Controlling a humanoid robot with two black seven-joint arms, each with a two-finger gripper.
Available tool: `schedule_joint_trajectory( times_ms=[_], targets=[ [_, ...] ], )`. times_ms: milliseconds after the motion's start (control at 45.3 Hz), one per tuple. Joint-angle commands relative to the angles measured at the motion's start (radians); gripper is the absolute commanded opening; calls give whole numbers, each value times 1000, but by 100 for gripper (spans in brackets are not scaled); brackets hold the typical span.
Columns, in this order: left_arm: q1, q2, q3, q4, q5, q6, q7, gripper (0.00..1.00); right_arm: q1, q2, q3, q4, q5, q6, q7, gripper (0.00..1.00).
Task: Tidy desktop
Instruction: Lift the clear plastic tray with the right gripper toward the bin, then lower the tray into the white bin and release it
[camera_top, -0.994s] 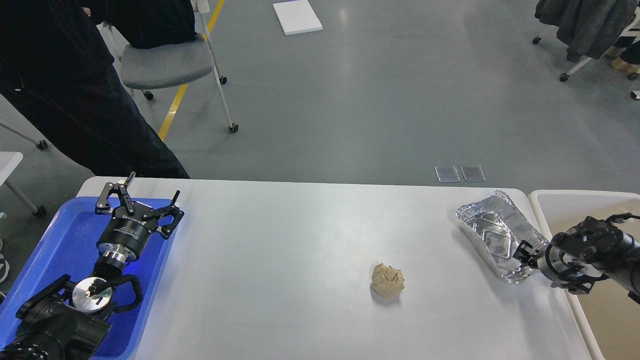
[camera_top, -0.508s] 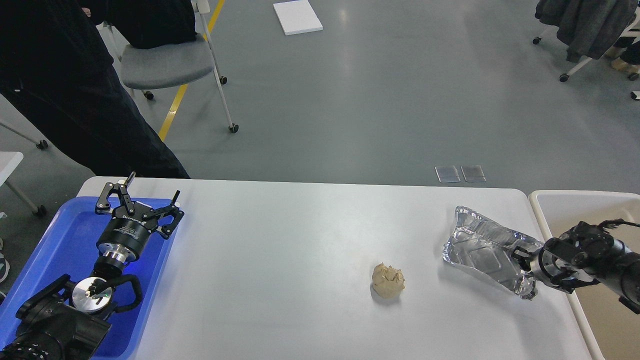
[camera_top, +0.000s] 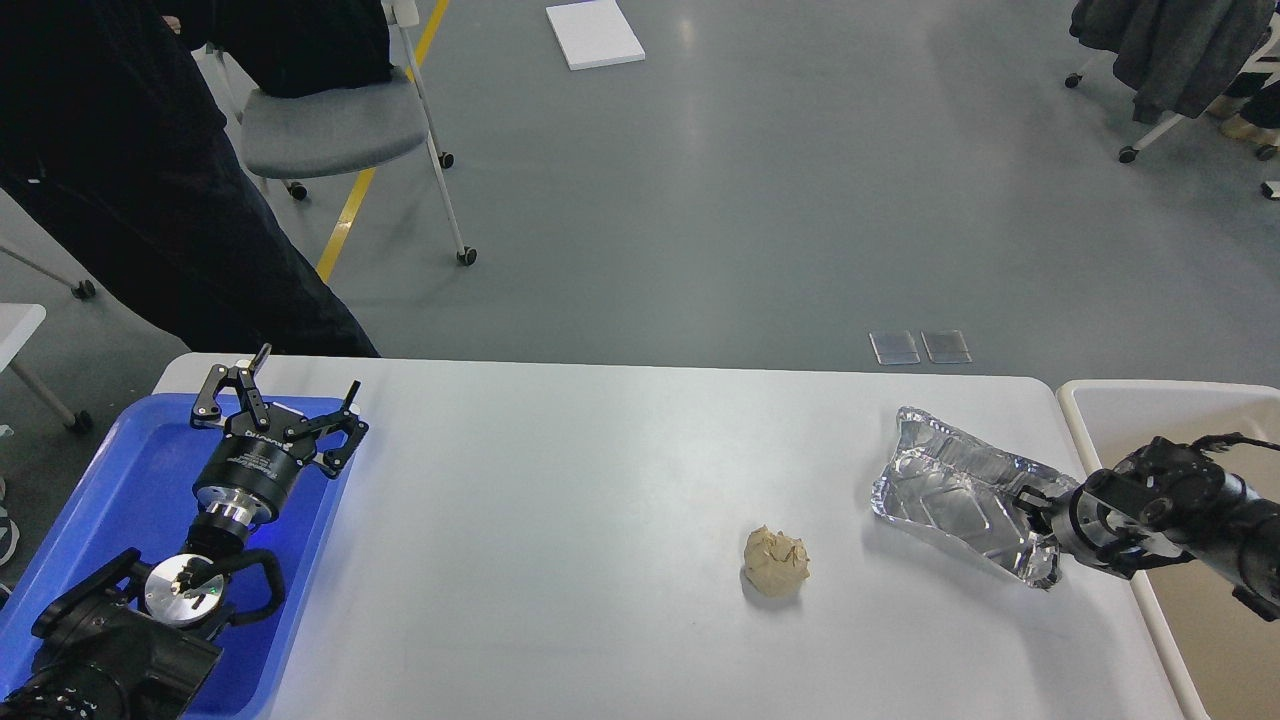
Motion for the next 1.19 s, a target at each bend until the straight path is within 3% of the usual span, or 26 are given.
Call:
schedule_joint_trajectory(
  times_ms=[0, 331, 685, 861, 994, 1171],
  targets=[
    [0, 0, 0, 0, 0, 0, 0, 100, 79, -82, 1, 79, -1, 47, 2, 0],
    [0, 0, 0, 0, 0, 0, 0, 100, 347, -348, -14, 284, -107, 194, -10, 0],
    [0, 2, 0, 0, 0, 0, 0, 100, 584, -547, -17, 291, -254, 447, -29, 0],
    [0, 2, 0, 0, 0, 0, 2, 100, 667, -607, -17, 282, -313, 516, -49, 0],
    [0, 2, 0, 0, 0, 0, 2, 100, 664, -621, -16, 227, -313, 483, -57, 0],
    [0, 2, 0, 0, 0, 0, 0, 100, 601, -618, -3, 12, -238, 309, -93, 0]
  ],
)
